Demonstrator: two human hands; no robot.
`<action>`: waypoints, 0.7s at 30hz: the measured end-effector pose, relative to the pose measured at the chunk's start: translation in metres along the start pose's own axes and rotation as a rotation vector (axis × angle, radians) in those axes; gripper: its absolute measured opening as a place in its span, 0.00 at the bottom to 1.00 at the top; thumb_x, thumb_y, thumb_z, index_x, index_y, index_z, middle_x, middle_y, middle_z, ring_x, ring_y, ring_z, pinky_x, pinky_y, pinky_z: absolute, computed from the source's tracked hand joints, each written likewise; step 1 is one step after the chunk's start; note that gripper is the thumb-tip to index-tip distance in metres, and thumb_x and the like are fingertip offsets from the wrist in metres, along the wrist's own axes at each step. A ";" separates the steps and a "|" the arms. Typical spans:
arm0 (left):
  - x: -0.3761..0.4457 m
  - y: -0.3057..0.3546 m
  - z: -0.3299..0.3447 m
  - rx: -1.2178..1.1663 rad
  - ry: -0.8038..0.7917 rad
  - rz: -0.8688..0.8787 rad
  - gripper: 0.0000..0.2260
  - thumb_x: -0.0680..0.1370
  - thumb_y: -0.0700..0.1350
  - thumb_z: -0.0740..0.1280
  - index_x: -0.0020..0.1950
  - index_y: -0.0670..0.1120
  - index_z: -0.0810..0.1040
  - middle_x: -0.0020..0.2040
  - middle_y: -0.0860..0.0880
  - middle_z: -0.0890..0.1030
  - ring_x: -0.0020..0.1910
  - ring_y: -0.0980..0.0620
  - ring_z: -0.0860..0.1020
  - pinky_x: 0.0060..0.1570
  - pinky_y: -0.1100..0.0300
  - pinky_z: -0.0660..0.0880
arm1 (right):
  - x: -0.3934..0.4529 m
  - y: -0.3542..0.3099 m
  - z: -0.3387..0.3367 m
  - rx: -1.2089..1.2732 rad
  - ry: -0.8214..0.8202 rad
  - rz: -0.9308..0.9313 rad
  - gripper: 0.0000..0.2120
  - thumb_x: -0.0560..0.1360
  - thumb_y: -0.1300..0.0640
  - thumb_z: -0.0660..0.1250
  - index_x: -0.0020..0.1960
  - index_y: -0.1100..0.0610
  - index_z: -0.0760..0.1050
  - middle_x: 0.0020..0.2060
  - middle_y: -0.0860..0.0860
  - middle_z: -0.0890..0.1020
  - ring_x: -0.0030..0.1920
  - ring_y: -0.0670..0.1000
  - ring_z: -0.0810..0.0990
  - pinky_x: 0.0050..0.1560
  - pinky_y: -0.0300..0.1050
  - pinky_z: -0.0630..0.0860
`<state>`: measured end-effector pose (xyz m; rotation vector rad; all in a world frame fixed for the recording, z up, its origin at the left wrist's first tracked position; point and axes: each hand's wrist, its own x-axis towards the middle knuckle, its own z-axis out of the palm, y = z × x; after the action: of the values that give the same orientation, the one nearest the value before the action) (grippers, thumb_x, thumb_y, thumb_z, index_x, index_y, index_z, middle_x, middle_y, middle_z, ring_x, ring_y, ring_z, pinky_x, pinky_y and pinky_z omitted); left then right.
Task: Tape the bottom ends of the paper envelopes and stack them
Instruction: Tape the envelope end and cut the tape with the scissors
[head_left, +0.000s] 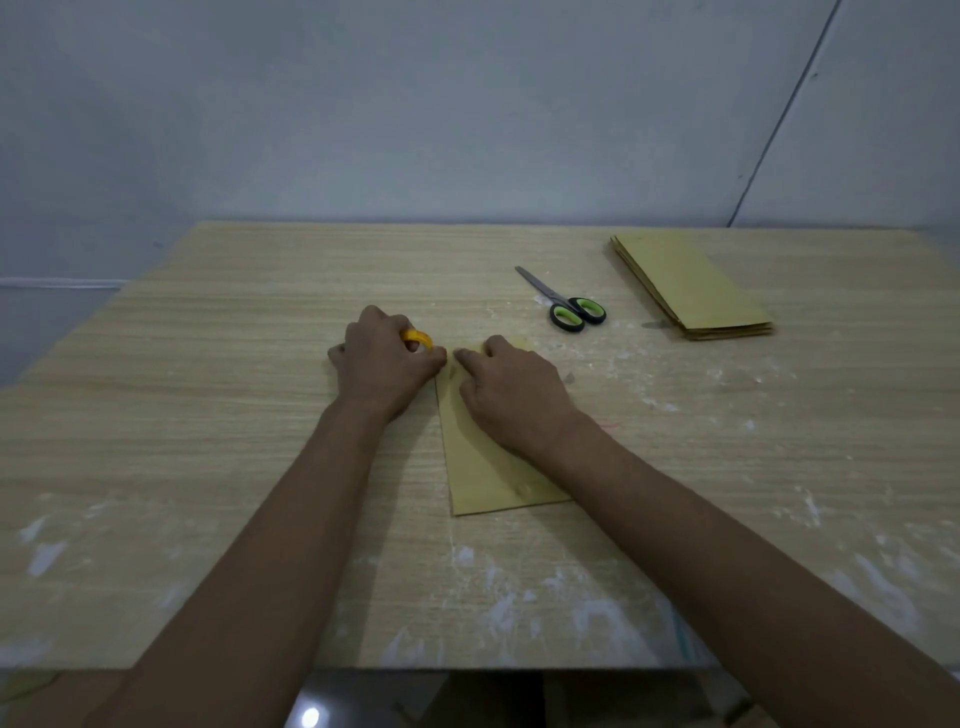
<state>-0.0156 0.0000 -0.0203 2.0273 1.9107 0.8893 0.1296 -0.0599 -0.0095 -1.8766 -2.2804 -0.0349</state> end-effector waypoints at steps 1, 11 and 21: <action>0.000 -0.002 0.000 0.002 -0.007 -0.005 0.15 0.72 0.59 0.72 0.40 0.50 0.72 0.47 0.49 0.70 0.54 0.43 0.74 0.57 0.48 0.65 | 0.000 0.000 0.000 0.006 -0.004 -0.001 0.22 0.83 0.52 0.54 0.75 0.54 0.65 0.64 0.57 0.72 0.60 0.58 0.74 0.53 0.48 0.71; -0.001 -0.009 -0.007 -0.171 -0.009 -0.061 0.14 0.78 0.55 0.68 0.41 0.44 0.76 0.49 0.47 0.73 0.52 0.43 0.74 0.60 0.50 0.68 | 0.004 -0.001 0.004 -0.041 -0.030 -0.039 0.24 0.84 0.54 0.50 0.80 0.47 0.55 0.65 0.59 0.70 0.63 0.60 0.72 0.54 0.49 0.69; -0.002 -0.013 -0.008 -0.138 -0.006 -0.055 0.15 0.73 0.51 0.72 0.34 0.47 0.69 0.46 0.45 0.72 0.47 0.43 0.73 0.48 0.51 0.70 | 0.004 0.006 0.006 -0.002 0.041 -0.007 0.25 0.80 0.51 0.57 0.77 0.48 0.62 0.64 0.56 0.73 0.63 0.58 0.73 0.55 0.52 0.71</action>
<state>-0.0307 -0.0023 -0.0218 1.8877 1.8378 0.9719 0.1342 -0.0541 -0.0154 -1.8521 -2.2604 -0.0760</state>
